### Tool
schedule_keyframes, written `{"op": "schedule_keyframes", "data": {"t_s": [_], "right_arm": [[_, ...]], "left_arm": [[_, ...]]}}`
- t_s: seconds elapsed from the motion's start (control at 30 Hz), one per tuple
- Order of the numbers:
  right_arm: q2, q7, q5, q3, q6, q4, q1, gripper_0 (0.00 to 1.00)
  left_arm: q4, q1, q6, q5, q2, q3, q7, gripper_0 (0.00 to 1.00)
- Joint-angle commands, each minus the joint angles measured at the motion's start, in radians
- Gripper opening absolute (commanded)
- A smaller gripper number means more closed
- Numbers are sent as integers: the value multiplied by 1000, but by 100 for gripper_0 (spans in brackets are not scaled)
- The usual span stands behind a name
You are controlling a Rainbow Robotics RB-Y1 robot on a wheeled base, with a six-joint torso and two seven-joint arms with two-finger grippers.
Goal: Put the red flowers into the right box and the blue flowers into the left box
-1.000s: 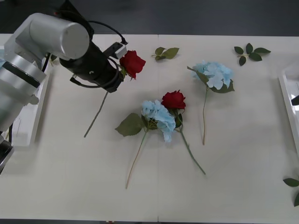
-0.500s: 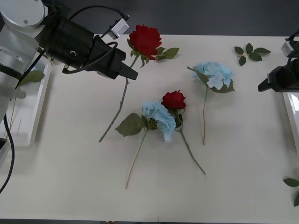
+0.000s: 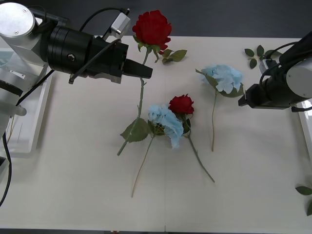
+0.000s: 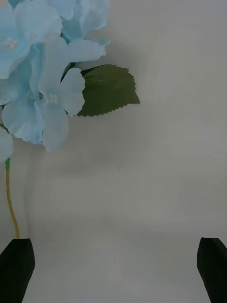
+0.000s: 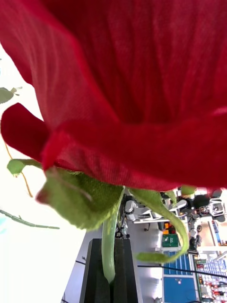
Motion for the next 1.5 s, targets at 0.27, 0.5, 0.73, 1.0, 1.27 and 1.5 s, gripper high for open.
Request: {"op": "schedule_keyframes", "data": {"t_s": [0.27,0.5,0.73,1.0,1.27,1.5], "right_arm": [[-100,199,-251,-30,-148,68,-14,100],[-132,539,-512,-66,-267,136,20,100],[-134,958,-983,-143,-365,185,158,100],[-114,1383,-1344,-158,-376,173,293,100],[-37,1598,-1496,-158,-378,119,362,100],[75,1706,-1568,-160,-382,48,415,100]], "left_arm": [[-11,5,-9,34,-4,47,-98,0],[-11,5,-14,80,-5,47,-112,0],[-11,3,-27,99,-21,45,-117,0],[-11,3,-27,99,-21,45,-117,0],[-11,3,-27,99,-21,45,-117,0],[-11,3,-27,99,-21,45,-117,0]]}}
